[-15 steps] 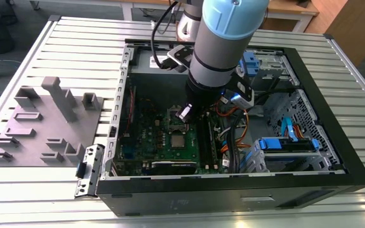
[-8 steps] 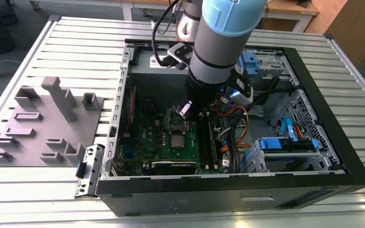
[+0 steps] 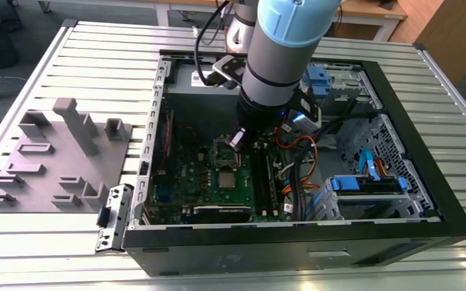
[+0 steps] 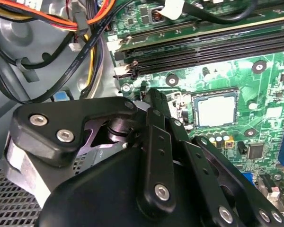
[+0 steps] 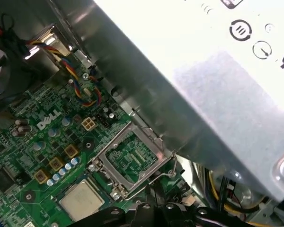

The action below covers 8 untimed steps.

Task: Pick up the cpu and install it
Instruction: 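Close the cpu cover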

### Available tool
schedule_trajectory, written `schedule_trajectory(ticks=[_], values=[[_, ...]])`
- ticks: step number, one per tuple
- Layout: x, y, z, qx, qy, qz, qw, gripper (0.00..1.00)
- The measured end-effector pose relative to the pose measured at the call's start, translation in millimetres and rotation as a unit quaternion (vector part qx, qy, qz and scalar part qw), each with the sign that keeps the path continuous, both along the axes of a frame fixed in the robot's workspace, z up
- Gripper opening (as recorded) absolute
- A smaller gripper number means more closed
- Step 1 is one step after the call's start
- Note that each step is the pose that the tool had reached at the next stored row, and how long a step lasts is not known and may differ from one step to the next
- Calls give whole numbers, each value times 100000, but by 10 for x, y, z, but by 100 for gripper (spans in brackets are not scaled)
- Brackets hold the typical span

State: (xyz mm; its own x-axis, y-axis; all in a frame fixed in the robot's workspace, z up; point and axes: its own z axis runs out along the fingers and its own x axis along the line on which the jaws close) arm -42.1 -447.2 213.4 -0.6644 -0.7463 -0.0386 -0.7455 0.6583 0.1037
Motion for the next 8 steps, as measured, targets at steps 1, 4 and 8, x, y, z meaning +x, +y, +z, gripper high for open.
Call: schedule_trajectory(ticks=[1,4,8], values=[[1,13,-3,33,1,73,100000,11],[5,56,-15,133,2,225,100000,11],[5,126,-42,257,-2,455,99999,11]])
